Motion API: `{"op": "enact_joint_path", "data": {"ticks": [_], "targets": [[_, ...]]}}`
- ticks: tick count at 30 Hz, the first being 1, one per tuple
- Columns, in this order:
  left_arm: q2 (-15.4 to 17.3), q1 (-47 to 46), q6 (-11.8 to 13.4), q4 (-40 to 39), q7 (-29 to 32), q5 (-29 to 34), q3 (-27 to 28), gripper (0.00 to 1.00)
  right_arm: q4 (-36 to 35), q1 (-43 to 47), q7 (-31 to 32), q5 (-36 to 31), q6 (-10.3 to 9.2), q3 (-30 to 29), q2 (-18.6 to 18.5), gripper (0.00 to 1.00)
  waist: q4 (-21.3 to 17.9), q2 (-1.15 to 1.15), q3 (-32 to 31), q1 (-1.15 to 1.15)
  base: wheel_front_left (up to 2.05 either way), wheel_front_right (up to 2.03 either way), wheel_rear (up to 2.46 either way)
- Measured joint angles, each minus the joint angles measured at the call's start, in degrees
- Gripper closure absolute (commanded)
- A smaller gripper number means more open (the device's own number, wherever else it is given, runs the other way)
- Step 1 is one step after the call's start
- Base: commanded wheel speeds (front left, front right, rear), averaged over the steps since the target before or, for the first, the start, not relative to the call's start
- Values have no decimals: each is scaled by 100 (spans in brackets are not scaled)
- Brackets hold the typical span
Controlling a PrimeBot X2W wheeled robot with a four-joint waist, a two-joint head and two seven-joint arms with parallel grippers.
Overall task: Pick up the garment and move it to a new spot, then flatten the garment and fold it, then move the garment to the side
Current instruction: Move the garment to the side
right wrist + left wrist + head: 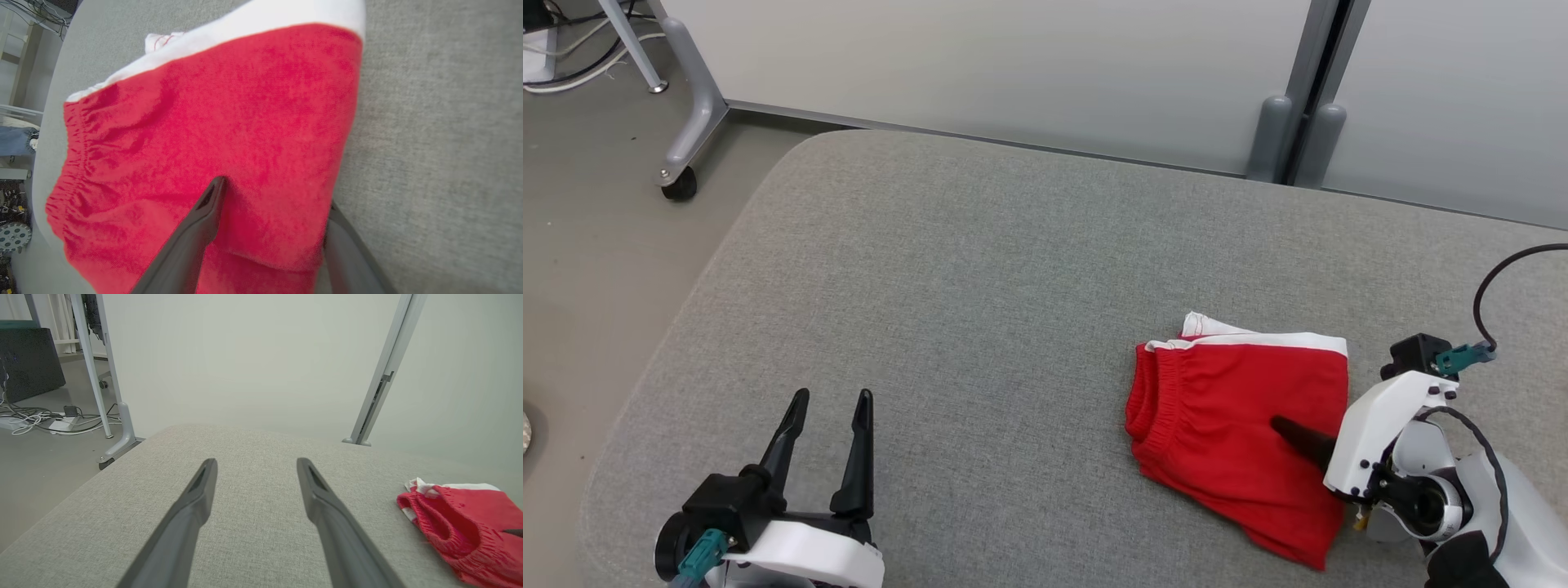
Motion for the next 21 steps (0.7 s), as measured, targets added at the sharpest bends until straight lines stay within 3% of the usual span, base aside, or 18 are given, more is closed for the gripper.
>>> {"op": "enact_joint_path", "data": {"ticks": [1, 2, 3, 12, 21], "targets": [[0, -2, 0, 4, 0, 0, 8, 0, -2, -2, -68, 0, 0, 22, 2, 37, -5, 0, -6, 0, 0, 0, 0], [1, -2, 0, 5, 0, 1, 18, 0, -10, -5, -137, 1, 0, 57, 3, 61, -17, 0, -16, 0, 0, 0, 0], [2, -2, 0, 8, 0, 5, 29, 0, -16, -7, -202, 15, 0, 90, -3, 99, -37, 0, -30, 0, 0, 0, 0], [8, 3, -83, -115, 0, 71, -46, 0, -339, -23, -730, 74, 0, 471, -163, 100, -456, 0, -163, 0, 0, 0, 0], [13, -67, -197, -164, 0, 85, -576, 0, -960, 34, -876, 174, 0, 784, -532, 100, -1568, 0, -237, 0, 0, 0, 0]]}}
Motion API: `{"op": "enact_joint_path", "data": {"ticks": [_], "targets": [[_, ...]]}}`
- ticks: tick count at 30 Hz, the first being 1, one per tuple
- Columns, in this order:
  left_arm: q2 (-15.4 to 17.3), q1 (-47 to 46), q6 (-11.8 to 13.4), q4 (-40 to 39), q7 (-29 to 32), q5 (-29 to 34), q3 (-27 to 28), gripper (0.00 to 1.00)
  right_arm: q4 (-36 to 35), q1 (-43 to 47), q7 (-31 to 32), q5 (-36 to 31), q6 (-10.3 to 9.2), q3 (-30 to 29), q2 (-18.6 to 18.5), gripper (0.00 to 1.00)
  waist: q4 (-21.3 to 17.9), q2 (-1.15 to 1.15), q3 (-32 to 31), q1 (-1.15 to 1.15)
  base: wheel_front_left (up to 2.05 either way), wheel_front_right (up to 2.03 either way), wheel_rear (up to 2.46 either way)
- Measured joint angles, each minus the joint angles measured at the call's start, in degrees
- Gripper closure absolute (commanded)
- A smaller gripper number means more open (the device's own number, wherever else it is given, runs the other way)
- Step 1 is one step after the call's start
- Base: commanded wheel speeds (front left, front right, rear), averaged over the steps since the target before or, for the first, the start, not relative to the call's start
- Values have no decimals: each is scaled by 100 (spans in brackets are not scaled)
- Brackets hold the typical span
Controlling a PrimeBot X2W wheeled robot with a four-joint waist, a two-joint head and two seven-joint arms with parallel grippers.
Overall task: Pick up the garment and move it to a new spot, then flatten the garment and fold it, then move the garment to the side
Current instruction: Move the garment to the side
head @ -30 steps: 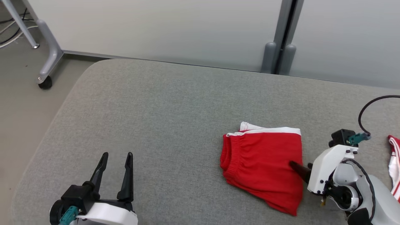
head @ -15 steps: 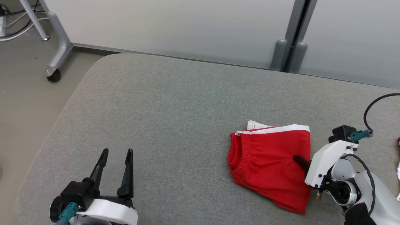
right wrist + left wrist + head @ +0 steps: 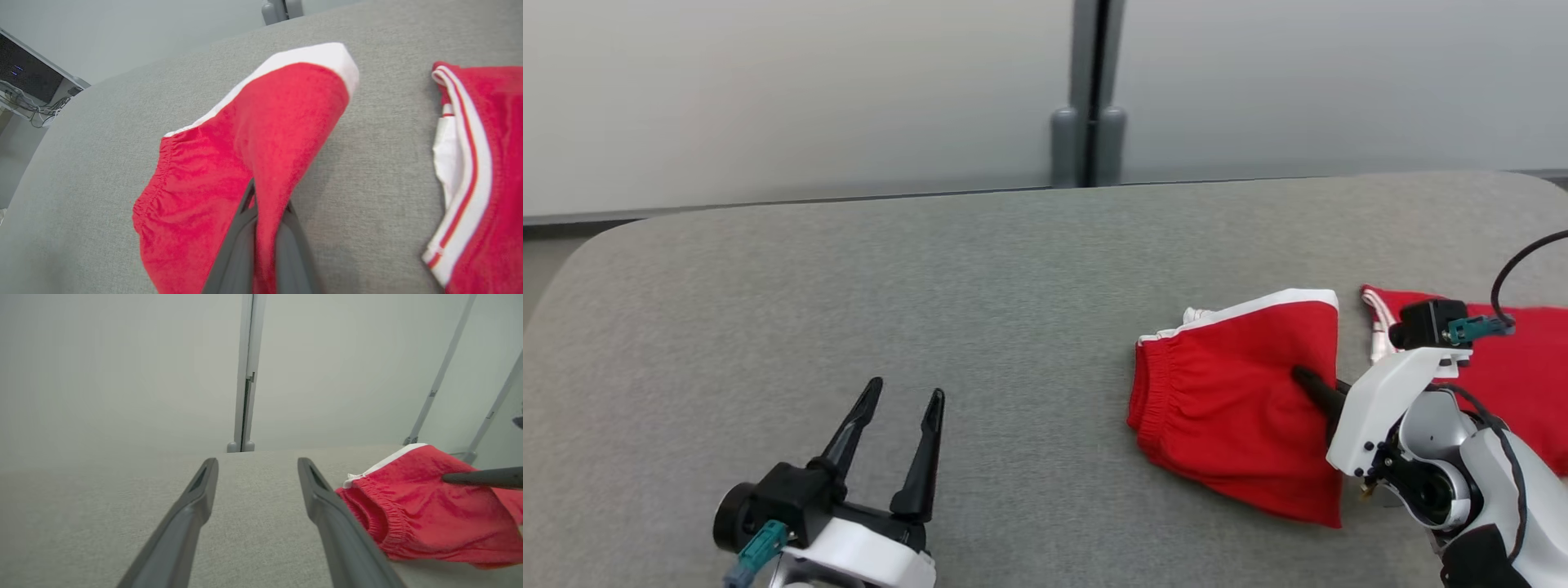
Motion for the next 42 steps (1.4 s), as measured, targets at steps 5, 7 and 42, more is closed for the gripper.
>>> {"op": "enact_joint_path", "data": {"ticks": [5, 7, 42], "targets": [[120, -240, -33, 30, 0, -49, -380, 0, -186, -29, -44, 111, 0, 56, -53, 100, -765, 0, 40, 0, 0, 0, 0], [148, -327, -38, 34, 0, -51, -481, 0, -220, -51, -77, 138, 0, 85, -65, 100, -1055, 0, 71, 0, 0, 0, 0], [555, -1404, -29, -66, 335, 45, -1054, 0, 2111, -3272, -255, -664, 1, 2206, -1873, 0, -1463, 0, 1870, 0, 0, 0, 0]]}}
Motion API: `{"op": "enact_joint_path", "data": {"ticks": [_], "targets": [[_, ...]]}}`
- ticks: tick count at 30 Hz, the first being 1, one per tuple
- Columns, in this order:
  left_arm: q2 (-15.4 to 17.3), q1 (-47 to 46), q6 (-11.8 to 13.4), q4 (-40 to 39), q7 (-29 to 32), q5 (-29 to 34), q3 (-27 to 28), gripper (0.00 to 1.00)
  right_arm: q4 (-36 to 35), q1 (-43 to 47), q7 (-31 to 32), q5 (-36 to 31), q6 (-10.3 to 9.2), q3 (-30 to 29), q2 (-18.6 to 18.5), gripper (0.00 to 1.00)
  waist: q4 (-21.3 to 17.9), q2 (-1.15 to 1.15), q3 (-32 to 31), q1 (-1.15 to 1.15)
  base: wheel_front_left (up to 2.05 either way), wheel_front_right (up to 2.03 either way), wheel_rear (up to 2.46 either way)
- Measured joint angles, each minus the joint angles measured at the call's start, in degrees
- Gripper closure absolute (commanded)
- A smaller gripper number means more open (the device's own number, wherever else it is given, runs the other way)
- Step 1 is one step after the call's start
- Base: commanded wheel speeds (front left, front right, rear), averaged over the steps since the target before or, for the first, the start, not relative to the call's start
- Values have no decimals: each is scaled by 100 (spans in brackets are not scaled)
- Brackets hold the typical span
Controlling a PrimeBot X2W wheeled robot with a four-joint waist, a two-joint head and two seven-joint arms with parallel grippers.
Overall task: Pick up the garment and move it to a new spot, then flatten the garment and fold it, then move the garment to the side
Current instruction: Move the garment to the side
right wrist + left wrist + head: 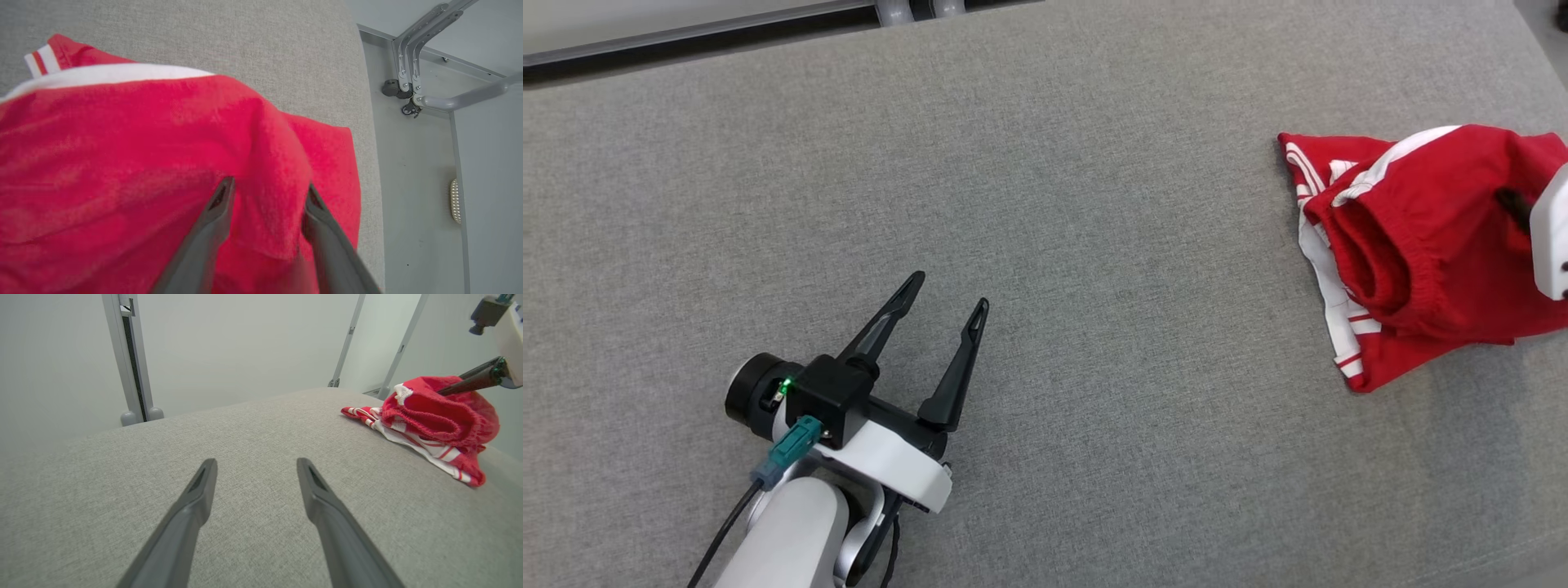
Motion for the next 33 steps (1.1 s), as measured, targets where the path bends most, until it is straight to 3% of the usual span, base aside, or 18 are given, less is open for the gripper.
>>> {"op": "enact_joint_path", "data": {"ticks": [6, 12, 23, 33], "targets": [[-14, 53, 70, 75, -126, -99, 66, 0, 882, -79, -500, -512, 0, -293, 166, 0, 60, 0, -330, 0, 0, 0, 0], [126, 389, 247, 27, -225, -253, 361, 0, 859, 29, -1469, -609, 0, -757, 353, 0, 140, 0, -845, 0, 0, 0, 0], [416, 1241, 683, -494, -277, -638, 1103, 0, -413, 1521, -3176, -566, 0, -1837, 549, 0, 553, 0, -1833, 0, 0, 0, 0], [194, 1821, 823, -560, -259, -1273, 1480, 0, -2201, 3823, -3527, -966, 0, -3067, 1399, 0, 1119, 0, -2230, 0, 0, 0, 0]]}}
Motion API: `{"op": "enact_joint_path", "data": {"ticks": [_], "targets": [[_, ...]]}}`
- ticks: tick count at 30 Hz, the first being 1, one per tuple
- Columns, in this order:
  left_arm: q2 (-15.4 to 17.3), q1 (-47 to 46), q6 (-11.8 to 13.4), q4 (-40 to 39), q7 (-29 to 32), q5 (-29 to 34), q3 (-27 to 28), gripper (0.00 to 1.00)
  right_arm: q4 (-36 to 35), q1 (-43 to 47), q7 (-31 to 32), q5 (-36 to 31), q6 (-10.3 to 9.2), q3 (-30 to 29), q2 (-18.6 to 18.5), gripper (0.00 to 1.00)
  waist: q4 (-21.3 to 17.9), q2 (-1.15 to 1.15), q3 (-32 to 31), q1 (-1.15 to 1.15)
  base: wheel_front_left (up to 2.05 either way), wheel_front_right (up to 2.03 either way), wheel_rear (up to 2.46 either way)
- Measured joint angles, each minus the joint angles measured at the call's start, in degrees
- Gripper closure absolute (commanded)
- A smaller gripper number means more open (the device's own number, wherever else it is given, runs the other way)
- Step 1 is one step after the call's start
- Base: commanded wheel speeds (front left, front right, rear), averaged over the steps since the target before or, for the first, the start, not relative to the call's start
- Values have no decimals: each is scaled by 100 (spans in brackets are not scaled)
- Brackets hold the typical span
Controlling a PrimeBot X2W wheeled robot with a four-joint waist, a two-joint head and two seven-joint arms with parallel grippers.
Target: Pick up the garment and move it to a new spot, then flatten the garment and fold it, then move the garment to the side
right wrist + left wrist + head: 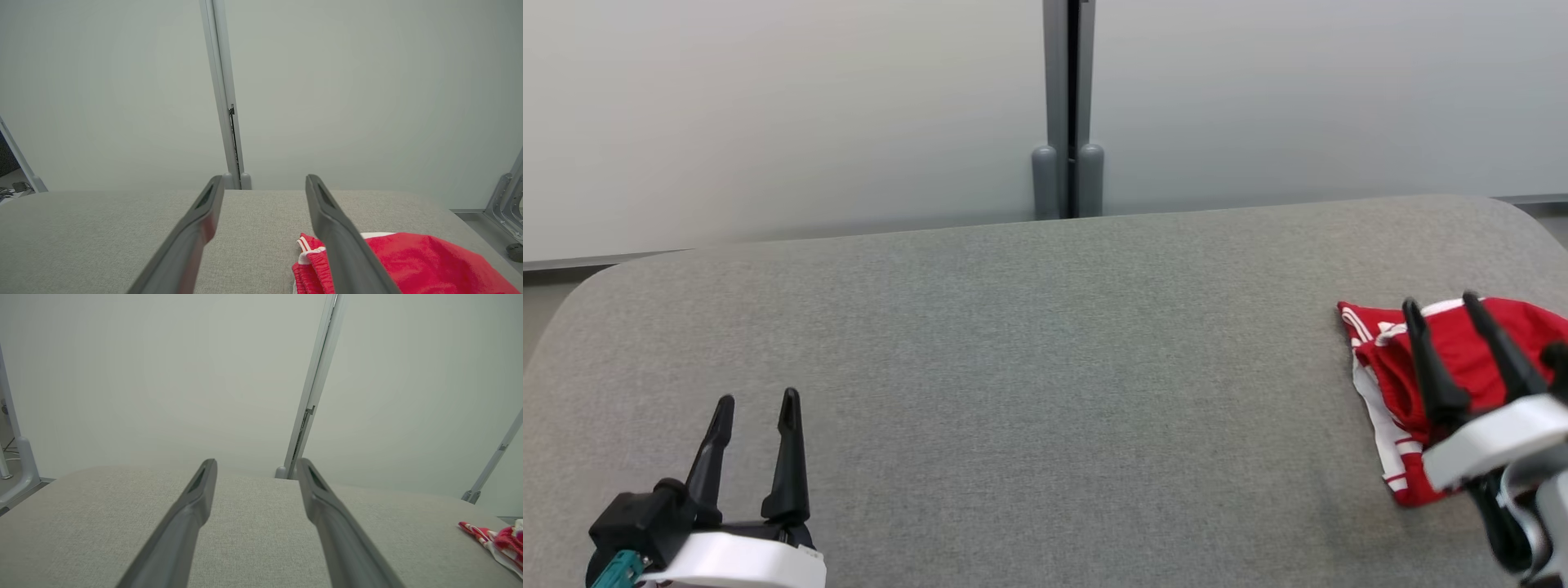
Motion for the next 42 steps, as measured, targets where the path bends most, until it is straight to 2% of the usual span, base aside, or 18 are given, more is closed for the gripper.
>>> {"op": "enact_joint_path", "data": {"ticks": [6, 11, 23, 38, 39, 42], "targets": [[-71, 55, -5, 426, -44, 75, 49, 0, -751, 956, -19, -259, 0, -422, 469, 0, 179, 0, -44, 0, 0, 0, 0], [-102, 55, -31, 617, -60, 342, 67, 0, -1257, 1341, -25, -372, -1, -423, 634, 0, 175, 0, -35, 0, 0, 0, 0], [-379, 54, -207, 600, -67, 895, 369, 0, -1556, 1545, -25, -322, -1, -218, 662, 0, 149, 0, -29, 0, 0, 0, 0], [-544, 53, -422, 701, -67, 1063, 528, 0, -1634, 1560, -25, -323, -1, -170, 662, 0, 193, 0, -36, 0, 0, 0, 0], [-558, 57, -421, 735, -63, 1057, 522, 100, -1606, 1567, -24, -326, -1, -164, 678, 100, 193, 0, -36, 0, 0, 0, 0], [-633, 133, -421, 896, -30, 1025, 510, 100, -1480, 1693, -5, -319, -1, -125, 784, 100, 193, 0, -35, 0, 0, 0, 0]]}}
